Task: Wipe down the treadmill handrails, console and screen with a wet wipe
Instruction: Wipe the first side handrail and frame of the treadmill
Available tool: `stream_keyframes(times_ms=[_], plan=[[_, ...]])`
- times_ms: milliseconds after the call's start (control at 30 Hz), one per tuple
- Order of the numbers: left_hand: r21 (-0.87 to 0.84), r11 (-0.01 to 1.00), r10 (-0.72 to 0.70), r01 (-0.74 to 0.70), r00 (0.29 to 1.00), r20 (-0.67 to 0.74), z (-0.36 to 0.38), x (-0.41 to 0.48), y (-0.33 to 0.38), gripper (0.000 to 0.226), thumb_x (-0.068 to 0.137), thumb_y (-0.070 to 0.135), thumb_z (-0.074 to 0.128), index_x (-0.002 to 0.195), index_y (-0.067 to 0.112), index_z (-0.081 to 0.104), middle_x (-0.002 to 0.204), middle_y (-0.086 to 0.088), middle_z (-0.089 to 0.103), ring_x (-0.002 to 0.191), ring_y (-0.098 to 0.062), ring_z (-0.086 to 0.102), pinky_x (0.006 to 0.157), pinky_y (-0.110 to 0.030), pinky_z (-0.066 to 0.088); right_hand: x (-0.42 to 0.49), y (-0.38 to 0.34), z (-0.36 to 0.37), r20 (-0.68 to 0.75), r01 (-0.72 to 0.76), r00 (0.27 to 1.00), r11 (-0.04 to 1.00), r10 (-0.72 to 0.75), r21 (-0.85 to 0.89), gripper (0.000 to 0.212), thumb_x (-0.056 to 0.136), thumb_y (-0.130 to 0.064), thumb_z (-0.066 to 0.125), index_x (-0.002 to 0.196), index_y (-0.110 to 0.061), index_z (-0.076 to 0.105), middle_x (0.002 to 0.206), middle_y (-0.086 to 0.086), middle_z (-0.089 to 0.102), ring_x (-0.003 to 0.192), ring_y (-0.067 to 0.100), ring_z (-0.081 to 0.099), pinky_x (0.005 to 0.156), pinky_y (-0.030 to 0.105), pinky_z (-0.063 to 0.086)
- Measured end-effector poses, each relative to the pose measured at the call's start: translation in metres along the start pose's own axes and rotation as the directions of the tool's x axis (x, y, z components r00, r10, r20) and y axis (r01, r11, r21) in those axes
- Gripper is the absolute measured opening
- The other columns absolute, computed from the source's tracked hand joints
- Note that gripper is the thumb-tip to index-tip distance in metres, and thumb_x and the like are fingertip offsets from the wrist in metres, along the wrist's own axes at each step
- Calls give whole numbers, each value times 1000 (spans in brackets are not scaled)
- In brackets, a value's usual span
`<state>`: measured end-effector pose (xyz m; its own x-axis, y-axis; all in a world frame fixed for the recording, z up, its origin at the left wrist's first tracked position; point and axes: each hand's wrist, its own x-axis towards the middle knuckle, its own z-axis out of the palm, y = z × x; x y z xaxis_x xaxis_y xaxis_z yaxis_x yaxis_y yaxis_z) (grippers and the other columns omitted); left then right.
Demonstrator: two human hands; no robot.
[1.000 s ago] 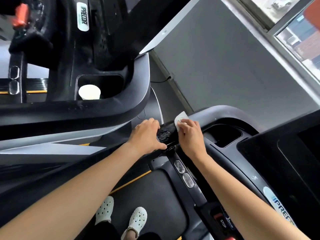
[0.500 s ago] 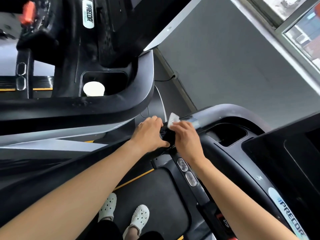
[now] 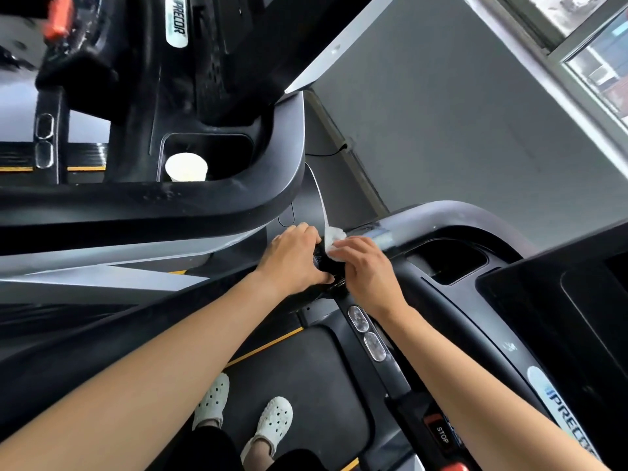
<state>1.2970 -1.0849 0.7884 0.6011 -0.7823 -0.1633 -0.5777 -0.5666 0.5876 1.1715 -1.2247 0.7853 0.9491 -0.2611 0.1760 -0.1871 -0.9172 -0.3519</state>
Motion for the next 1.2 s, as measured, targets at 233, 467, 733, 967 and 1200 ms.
stream_keyframes(times_ms=[233,467,733,967,1200], plan=[[2,1000,-4,4,1000,1,1,0,0,79,71,61,84,131,19,55,125,4,56,120,-18,52,95,-32,42,16,26,-6,-78,-242,968,968,237,-63,32,83,13,53,104,-5,71,114,9,71,111,31,64,87,36,52],[-1,1000,-6,6,1000,-3,0,1,-1,77,69,61,85,126,18,56,120,2,57,117,-21,53,92,-36,45,26,4,2,159,49,986,999,-46,-17,43,85,-6,37,115,-8,68,114,8,69,111,29,59,104,36,44],[-28,1000,-1,1,1000,-3,0,-1,-2,78,71,60,85,130,18,56,126,4,57,120,-18,52,99,-36,44,54,47,0,169,-152,962,935,215,-321,43,95,-23,29,104,-17,71,108,2,73,110,28,64,109,48,33],[-17,1000,11,-11,1000,-1,2,0,-3,76,71,60,85,126,17,56,122,2,57,117,-21,53,99,-40,45,47,19,20,153,-180,968,974,200,-137,42,92,-26,32,99,-14,72,105,2,73,107,26,62,110,48,36],[9,1000,20,-20,1000,-1,4,0,-3,74,73,61,83,127,18,55,123,2,56,118,-20,52,101,-38,44,40,30,13,159,-137,973,975,166,-176,36,105,-32,38,115,-24,71,126,-8,68,124,15,55,120,45,21]])
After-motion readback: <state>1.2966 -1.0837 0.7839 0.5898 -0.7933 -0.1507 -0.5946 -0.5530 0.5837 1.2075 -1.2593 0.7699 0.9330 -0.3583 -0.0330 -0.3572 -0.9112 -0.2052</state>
